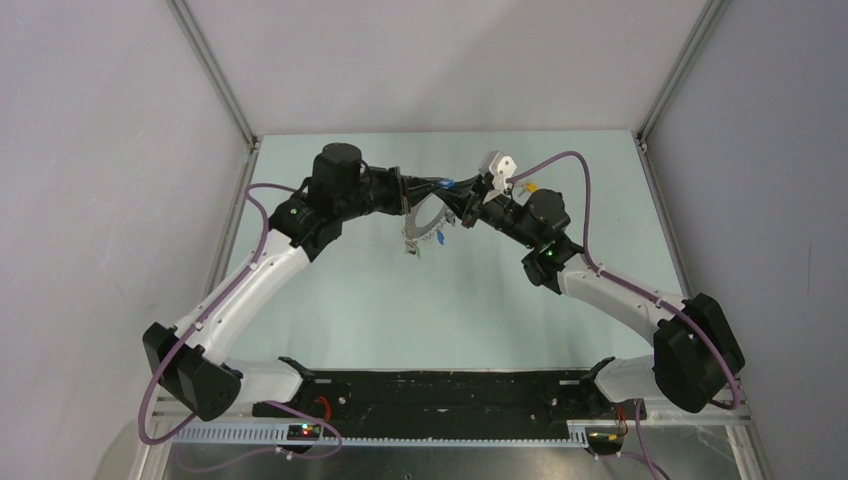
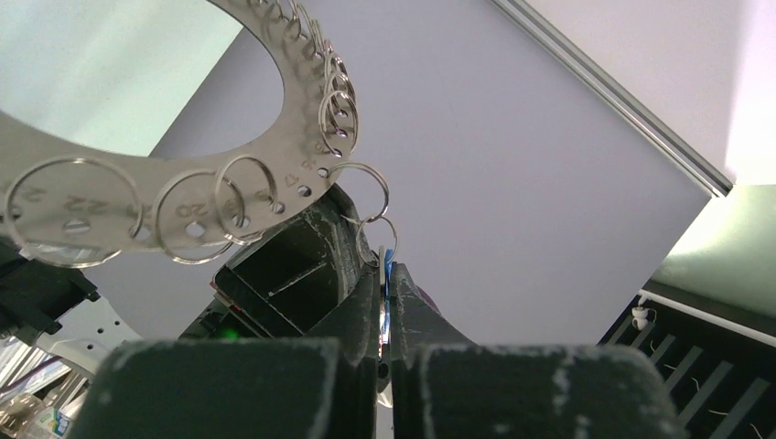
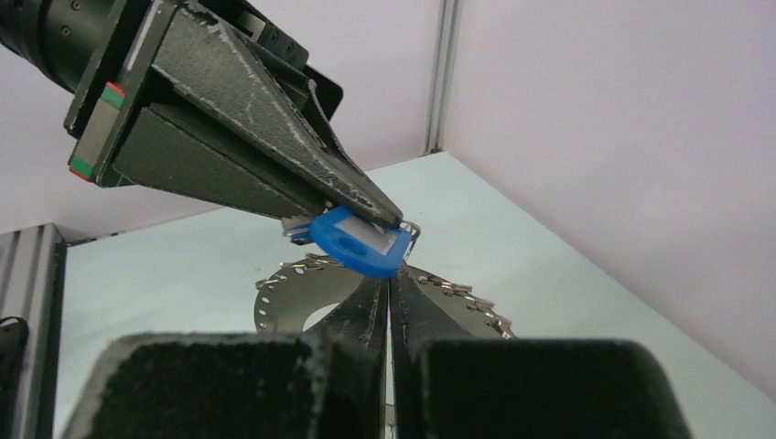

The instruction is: Remove the keys from the keyring

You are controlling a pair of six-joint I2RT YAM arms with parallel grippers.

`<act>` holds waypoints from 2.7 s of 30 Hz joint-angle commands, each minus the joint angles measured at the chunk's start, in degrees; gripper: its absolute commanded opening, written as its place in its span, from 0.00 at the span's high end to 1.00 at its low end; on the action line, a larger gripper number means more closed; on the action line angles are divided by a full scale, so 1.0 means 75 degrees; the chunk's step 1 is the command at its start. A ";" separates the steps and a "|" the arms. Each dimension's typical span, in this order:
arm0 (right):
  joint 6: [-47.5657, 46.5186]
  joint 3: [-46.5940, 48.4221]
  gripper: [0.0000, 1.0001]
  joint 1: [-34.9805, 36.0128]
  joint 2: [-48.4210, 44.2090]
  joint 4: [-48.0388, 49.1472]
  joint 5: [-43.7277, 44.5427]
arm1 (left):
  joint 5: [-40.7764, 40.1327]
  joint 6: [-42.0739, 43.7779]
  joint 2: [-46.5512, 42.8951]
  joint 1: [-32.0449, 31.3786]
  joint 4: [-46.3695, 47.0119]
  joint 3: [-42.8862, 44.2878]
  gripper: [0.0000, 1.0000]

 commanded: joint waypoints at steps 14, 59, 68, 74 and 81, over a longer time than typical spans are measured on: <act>0.2328 0.0037 1.00 -0.0555 -0.0036 0.1375 -0.0025 | 0.0178 0.0041 -0.0281 0.0265 0.0263 0.0192 1.00; -0.0455 -0.2440 0.68 -0.0246 0.0174 0.5392 -0.0053 | 0.0161 0.0190 -0.0422 0.0524 0.0263 0.0069 1.00; -0.0292 -0.1417 0.63 -0.0217 0.0048 0.3622 -0.0393 | 0.0213 0.0197 -0.0322 0.0530 0.0272 0.0194 1.00; -0.0270 -0.0942 0.62 -0.0183 0.0245 0.3175 -0.0438 | 0.0207 0.0205 -0.0365 0.0524 0.0260 0.0191 1.00; -0.0239 -0.0566 0.62 -0.0146 0.0639 0.3038 -0.0556 | 0.0215 0.0211 -0.0427 0.0523 0.0267 0.0182 1.00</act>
